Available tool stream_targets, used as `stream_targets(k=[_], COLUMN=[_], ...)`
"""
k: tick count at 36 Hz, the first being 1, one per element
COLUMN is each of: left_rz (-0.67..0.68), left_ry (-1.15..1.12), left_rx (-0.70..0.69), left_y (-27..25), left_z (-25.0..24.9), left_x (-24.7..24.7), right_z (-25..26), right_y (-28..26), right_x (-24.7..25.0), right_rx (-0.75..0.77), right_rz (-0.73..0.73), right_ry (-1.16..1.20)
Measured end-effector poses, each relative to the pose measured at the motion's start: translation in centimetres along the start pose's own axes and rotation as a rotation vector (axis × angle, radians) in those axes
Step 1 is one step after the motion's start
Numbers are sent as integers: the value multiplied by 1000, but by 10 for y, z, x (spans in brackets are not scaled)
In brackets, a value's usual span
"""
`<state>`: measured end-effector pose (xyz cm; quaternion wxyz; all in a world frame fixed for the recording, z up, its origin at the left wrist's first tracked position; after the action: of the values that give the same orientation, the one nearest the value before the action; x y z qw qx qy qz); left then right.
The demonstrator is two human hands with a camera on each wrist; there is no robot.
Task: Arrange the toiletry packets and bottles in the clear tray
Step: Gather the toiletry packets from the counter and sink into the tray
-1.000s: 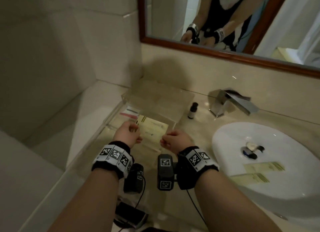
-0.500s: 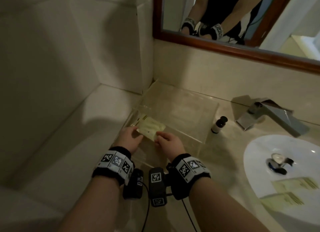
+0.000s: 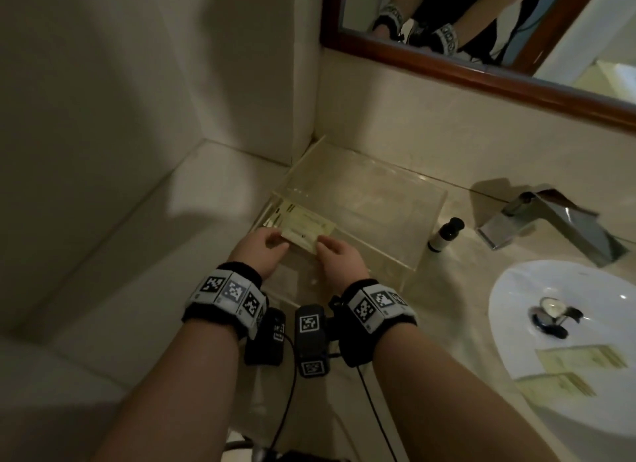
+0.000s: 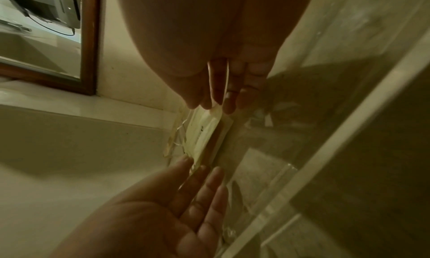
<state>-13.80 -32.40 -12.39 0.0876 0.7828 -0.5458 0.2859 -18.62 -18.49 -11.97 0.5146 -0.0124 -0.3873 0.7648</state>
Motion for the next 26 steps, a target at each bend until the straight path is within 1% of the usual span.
stream_targets(k=[1,3,5,15,19,23,26], left_rz=[-1,-3,-12,-105,-78,-50,-59], left_ry=[-37,-90,-117,-192,-185,-153,-103], left_rx=[10,42,71,165,186,142,112], left_y=[2,-10,-6,3,-3,-11,-17], left_z=[2,11,17,16,15,14,9], left_x=[-1,-9,-8,2,1,0,3], right_z=[0,-13,-16,-8,-9,-10,-13], right_y=[1,-9,-9,-11,-13,-16,-19], right_x=[0,-2,-5,-15,-13,-6,-1], right_rx=[1,2,0,-15,-23,-22,-25], right_rz=[0,3,6,51,61,51,53], right_ry=[-1,-34,-48,-170,-186,-161,-91])
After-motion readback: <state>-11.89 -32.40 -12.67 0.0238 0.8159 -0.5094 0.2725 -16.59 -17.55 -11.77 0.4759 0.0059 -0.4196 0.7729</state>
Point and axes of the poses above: each hand's wrist, its own y-axis towards the middle knuckle, its own x-axis out of the back of the hand, z = x × y, the point moved 3 cm from there along y, towards the middle knuckle, and after that the axes turned 15 degrees about -x, right-handed, at the moved point
